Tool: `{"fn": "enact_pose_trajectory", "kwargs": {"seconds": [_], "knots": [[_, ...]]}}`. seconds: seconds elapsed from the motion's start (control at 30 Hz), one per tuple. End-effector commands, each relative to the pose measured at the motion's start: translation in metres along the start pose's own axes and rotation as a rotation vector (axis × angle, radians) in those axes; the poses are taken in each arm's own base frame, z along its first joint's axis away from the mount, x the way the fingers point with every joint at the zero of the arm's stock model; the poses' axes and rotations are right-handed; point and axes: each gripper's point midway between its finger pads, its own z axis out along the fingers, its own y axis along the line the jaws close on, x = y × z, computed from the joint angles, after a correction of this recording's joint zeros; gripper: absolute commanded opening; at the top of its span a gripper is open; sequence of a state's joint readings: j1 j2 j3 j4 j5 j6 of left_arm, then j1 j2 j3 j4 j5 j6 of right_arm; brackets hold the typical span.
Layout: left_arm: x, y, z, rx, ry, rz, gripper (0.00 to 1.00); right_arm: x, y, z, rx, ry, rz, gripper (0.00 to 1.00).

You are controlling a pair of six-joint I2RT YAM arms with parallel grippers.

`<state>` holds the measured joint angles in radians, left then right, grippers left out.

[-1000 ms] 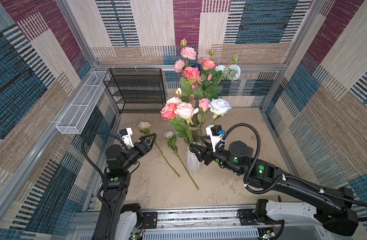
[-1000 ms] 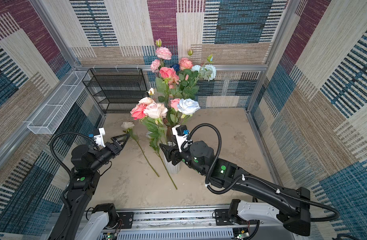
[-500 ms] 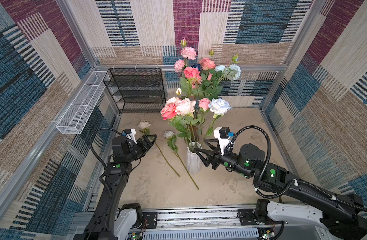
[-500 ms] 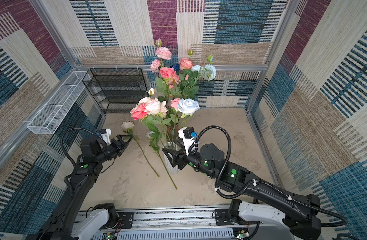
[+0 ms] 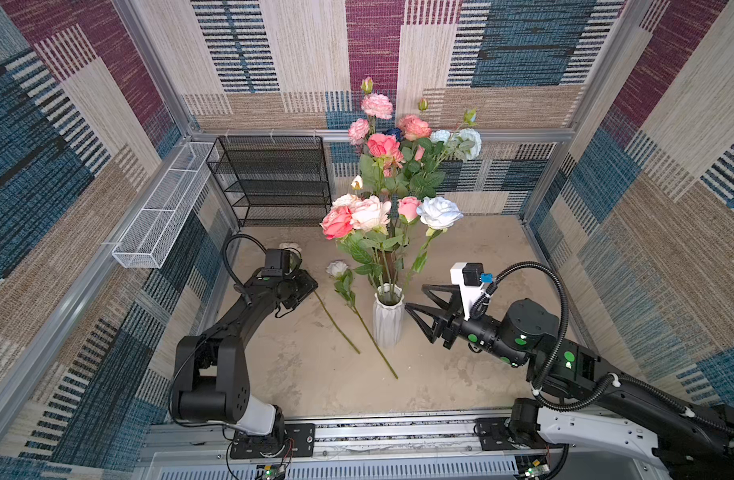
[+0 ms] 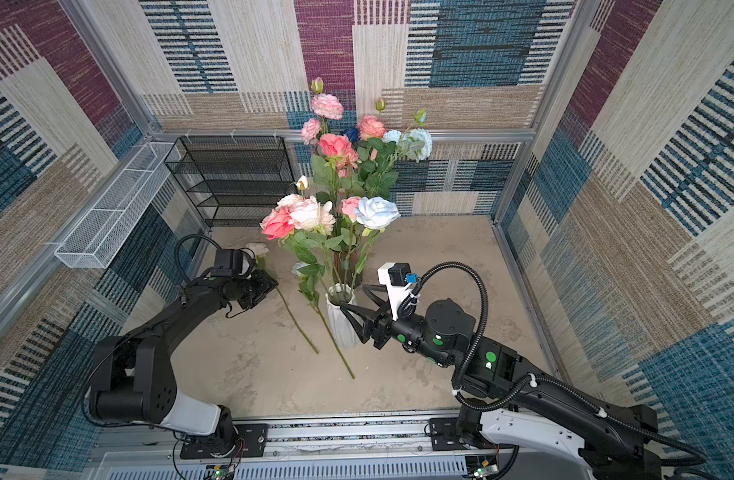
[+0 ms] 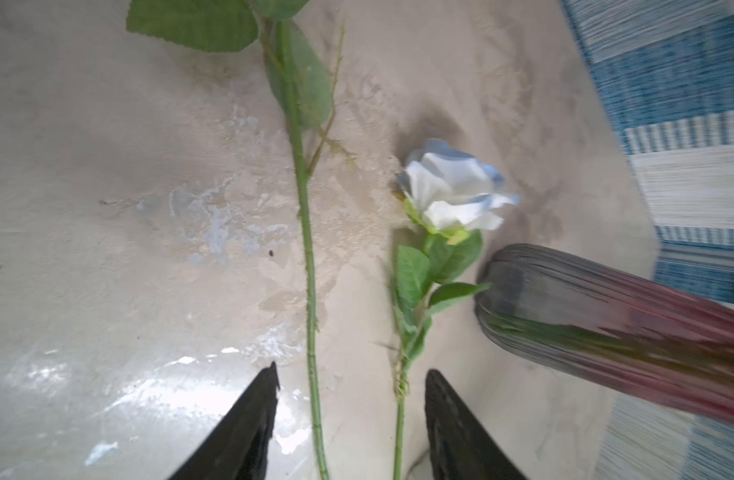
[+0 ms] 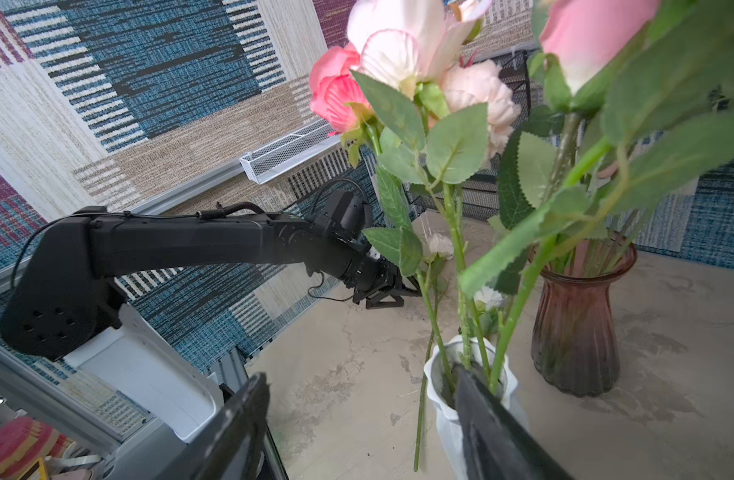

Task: Arrange the flowers into the vase
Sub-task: 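Open the right gripper and draw back while the left grasps a pale pink rose stem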

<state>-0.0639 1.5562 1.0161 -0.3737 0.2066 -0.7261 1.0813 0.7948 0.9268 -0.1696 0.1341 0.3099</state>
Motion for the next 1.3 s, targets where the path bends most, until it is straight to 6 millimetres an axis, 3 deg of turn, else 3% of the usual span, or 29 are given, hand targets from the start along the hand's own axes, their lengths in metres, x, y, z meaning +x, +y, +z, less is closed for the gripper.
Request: {"fn": "enact_pose_trajectory", "kwargs": {"seconds": [0.0, 0.4, 0.6, 0.83, 1.03, 1.27], "knots": [[-0.013, 0.024, 0.013, -0.156, -0.047, 0.024, 0.53, -0.001, -0.004, -0.006, 0.015, -0.011, 0.018, 0.72], [-0.052, 0.035, 0.060, -0.338, -0.047, 0.059, 0.49, 0.000, -0.014, -0.024, 0.049, -0.030, 0.052, 0.71], [-0.058, 0.042, 0.074, -0.411, -0.020, 0.071, 0.42, -0.001, -0.016, -0.029, 0.057, -0.034, 0.061, 0.71], [-0.057, 0.040, 0.088, -0.400, 0.005, 0.040, 0.42, -0.001, -0.017, -0.032, 0.061, -0.037, 0.069, 0.71], [-0.055, 0.028, 0.095, -0.322, -0.004, 0.022, 0.44, 0.001, -0.018, -0.032, 0.066, -0.031, 0.068, 0.71], [-0.054, 0.010, 0.088, -0.237, -0.064, 0.032, 0.43, 0.003, -0.019, -0.030, 0.072, -0.024, 0.064, 0.71]]}}
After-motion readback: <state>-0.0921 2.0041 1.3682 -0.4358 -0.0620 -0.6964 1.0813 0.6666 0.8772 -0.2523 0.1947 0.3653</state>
